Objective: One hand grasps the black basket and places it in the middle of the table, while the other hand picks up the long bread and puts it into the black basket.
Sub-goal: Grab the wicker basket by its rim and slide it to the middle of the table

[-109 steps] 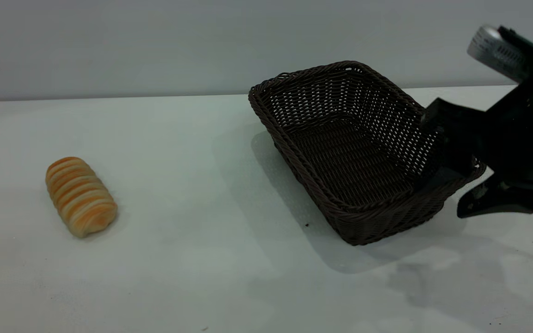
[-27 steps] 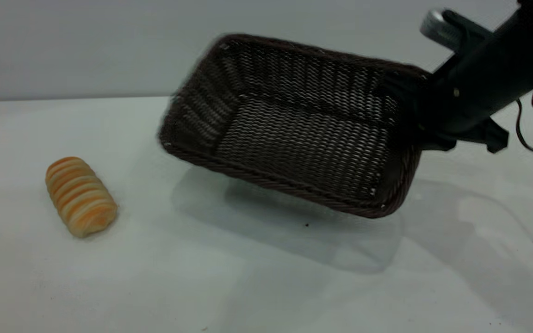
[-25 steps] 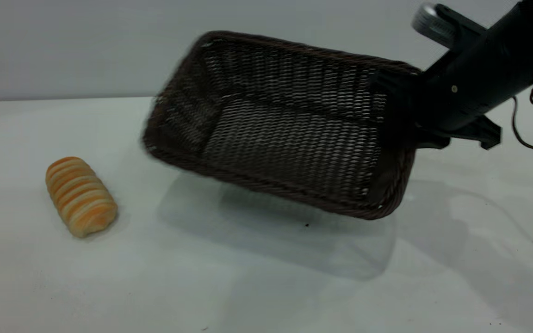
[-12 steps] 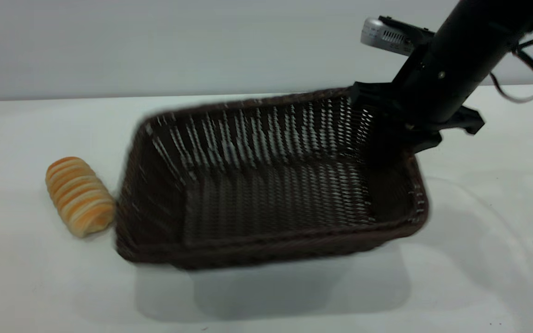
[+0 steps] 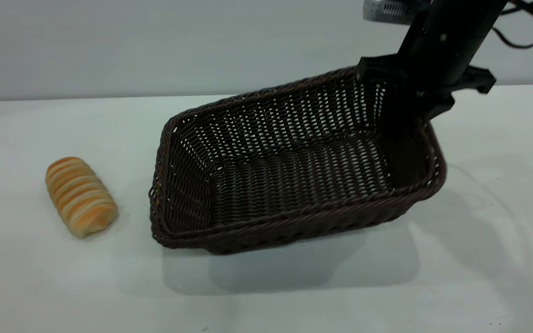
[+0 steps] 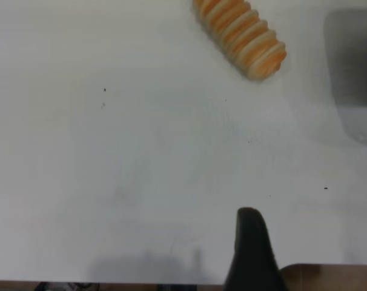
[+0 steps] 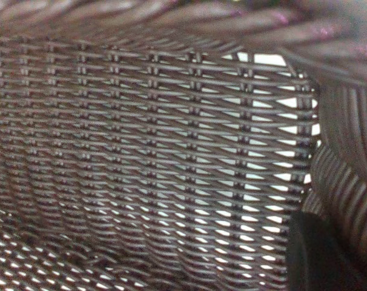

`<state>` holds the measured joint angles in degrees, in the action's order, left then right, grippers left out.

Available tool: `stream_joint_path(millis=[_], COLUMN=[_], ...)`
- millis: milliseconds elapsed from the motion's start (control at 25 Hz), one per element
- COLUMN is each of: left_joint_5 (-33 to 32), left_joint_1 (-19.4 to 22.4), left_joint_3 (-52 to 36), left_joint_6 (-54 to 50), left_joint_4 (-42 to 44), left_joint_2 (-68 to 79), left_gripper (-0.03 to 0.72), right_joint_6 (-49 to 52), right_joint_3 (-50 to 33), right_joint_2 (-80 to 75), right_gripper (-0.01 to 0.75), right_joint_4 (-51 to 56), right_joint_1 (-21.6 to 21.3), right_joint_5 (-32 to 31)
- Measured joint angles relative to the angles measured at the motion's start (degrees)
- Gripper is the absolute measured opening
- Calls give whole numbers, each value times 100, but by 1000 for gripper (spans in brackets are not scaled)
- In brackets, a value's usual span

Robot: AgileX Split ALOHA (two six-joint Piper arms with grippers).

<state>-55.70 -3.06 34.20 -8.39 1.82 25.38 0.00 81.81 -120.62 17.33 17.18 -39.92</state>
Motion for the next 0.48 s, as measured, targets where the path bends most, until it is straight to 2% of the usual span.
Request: stream_joint_path(millis=[480], left_joint_5=[-136], left_joint_1=[0], left_joint_3=[0], left_joint_6=[0], left_joint_4=[-10], left_joint_2=[0], left_gripper=[539], right_joint_6=[90], right_joint_3=[14], right_joint_2=[-701], right_gripper=[90], right_joint_4=[852], right_joint_1=[0], right_joint_5=[266])
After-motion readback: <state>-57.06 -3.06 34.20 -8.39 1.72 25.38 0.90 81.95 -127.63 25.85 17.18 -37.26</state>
